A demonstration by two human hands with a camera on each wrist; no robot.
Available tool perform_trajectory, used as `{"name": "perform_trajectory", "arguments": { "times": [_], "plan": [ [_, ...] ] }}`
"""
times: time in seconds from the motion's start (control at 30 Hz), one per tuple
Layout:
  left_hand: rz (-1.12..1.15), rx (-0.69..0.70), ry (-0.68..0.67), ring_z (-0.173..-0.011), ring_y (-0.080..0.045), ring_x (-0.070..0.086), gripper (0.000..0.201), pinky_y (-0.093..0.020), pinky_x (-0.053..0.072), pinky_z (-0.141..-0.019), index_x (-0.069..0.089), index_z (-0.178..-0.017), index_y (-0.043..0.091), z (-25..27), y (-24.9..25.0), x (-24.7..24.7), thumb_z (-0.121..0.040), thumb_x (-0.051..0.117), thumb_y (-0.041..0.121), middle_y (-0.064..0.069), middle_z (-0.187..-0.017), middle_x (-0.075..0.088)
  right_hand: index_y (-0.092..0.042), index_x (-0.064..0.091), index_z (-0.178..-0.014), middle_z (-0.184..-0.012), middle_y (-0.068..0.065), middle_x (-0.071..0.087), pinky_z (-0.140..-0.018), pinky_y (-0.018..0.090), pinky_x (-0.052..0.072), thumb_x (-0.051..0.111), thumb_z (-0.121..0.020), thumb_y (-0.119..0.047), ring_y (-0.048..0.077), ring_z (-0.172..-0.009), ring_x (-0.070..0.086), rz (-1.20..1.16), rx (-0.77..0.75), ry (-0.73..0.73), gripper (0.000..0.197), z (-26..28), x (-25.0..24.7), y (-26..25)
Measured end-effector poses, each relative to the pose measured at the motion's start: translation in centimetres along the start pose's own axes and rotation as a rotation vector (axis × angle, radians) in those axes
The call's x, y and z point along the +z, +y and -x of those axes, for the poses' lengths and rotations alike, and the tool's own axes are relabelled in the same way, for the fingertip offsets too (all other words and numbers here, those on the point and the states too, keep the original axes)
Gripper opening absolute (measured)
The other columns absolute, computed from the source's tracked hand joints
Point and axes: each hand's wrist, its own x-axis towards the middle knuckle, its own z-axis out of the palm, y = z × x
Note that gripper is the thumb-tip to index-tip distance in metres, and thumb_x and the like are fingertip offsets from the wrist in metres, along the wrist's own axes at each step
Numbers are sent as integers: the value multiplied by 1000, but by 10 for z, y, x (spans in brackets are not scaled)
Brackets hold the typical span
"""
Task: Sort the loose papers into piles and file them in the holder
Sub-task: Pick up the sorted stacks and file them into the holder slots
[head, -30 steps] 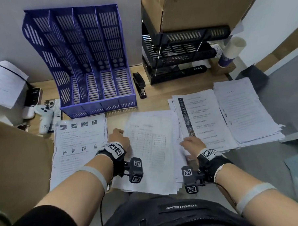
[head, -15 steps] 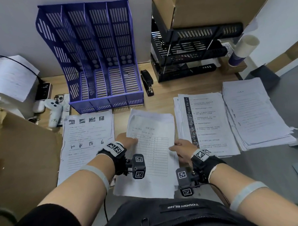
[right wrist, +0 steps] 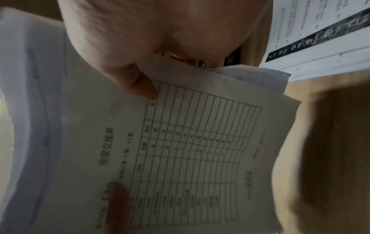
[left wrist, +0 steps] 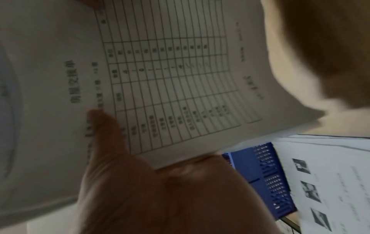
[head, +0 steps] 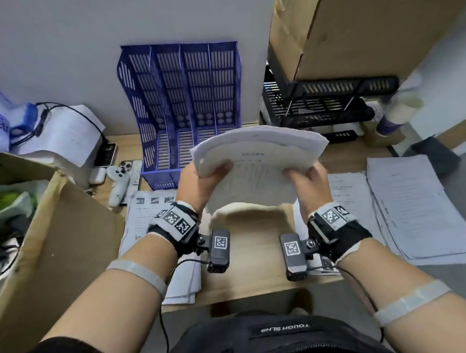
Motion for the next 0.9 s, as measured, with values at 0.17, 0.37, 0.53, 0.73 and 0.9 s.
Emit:
{"name": "perform_trajectory", "arguments": {
  "times": [0.17,0.37,0.53,0.73,0.9],
  "plan": [
    [-29,36,9,-88,-12,71,31,-47,57,-85,74,-92,32,10,-19,1,-68,79,51,1,-94,76,-30,59,-117,-109,-3,68,-88,34,49,56,-76,2,14,-107,61,28,96,-68,52,19,3,33],
    [78,-73,-11,-107,-24,68,64,-51,53,-96,66,-118,22,-2,-44,8,-64,87,48,-3,-111,74,-18,59,-118,-106,-2,68,-97,37,43,69,-75,-13,21,-107,59,134,289,-91,45,12,7,57],
    [61,-190,2,-102,-26,70,56,-50,56,-91,71,-109,18,-9,-58,6,-69,78,55,-6,-104,75,-17,61,-120,-107,3,68,-97,44,49,67,-80,-18,24,-105,61,295,253,-176,40,6,9,58],
    [102,-312,-30,-100,-26,72,22,-43,58,-86,69,-105,20,-16,-77,1,-84,69,25,-6,-107,75,-18,60,-125,-111,-9,65,-88,25,44,56,-96,-22,11,-99,61,449,159,-201,30,-2,-5,50],
    [-255,-441,136,-82,-27,61,19,-29,50,-73,61,-102,15,-7,-107,-26,-87,59,5,-10,-91,62,-12,51,-130,-126,9,59,-89,28,44,49,-93,-11,30,-110,58,805,358,-195,36,-5,-11,78]
  ]
}}
